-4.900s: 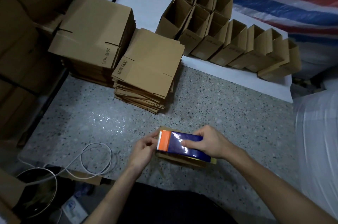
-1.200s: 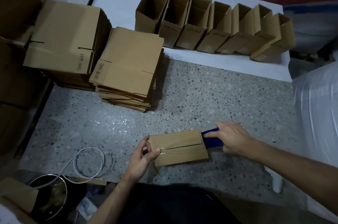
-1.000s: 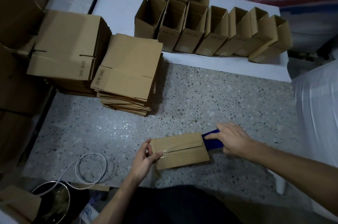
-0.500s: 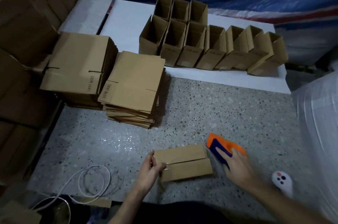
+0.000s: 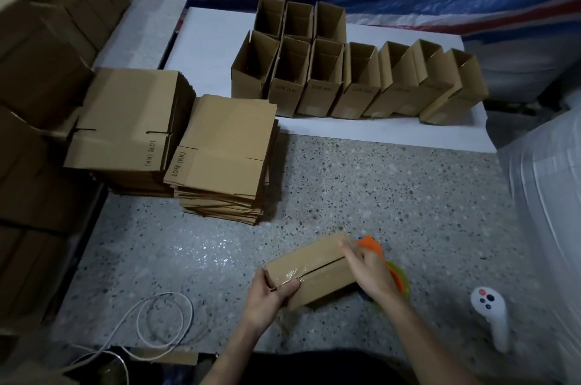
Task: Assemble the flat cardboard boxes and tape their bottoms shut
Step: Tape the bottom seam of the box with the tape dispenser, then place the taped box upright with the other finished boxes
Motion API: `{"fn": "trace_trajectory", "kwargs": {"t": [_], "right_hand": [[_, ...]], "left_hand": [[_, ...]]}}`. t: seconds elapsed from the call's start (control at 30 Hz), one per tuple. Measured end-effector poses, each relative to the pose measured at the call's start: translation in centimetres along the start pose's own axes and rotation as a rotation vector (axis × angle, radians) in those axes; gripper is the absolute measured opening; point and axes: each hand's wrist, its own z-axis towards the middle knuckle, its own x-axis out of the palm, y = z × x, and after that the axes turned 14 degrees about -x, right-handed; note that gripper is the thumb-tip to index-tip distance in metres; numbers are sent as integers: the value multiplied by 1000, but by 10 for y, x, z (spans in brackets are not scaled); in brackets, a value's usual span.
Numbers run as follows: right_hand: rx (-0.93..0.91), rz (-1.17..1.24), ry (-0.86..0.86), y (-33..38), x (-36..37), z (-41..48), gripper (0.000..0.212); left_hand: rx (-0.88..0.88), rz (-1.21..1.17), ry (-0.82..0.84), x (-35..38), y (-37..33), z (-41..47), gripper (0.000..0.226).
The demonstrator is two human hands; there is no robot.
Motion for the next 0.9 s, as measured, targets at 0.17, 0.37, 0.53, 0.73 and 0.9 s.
{"fn": "trace_trajectory", "kwargs": {"t": [0.17, 0.37, 0.53, 0.73, 0.9], "right_hand": [[-74, -197, 97, 1, 15, 4, 78], [-103, 373, -167, -28, 30, 7, 41], [66, 813, -404, -48, 27, 5, 52], [162, 812, -354, -47, 24, 7, 38], [146, 867, -277, -23, 9, 23, 40]], "left_hand": [[17, 224, 41, -2, -9, 2, 45], [-85, 181, 151, -11, -12, 0, 53], [-288, 145, 199, -19, -11, 4, 67], [-507, -53, 212, -9, -32, 14, 100], [-411, -191, 282, -6, -60, 8, 108]]}}
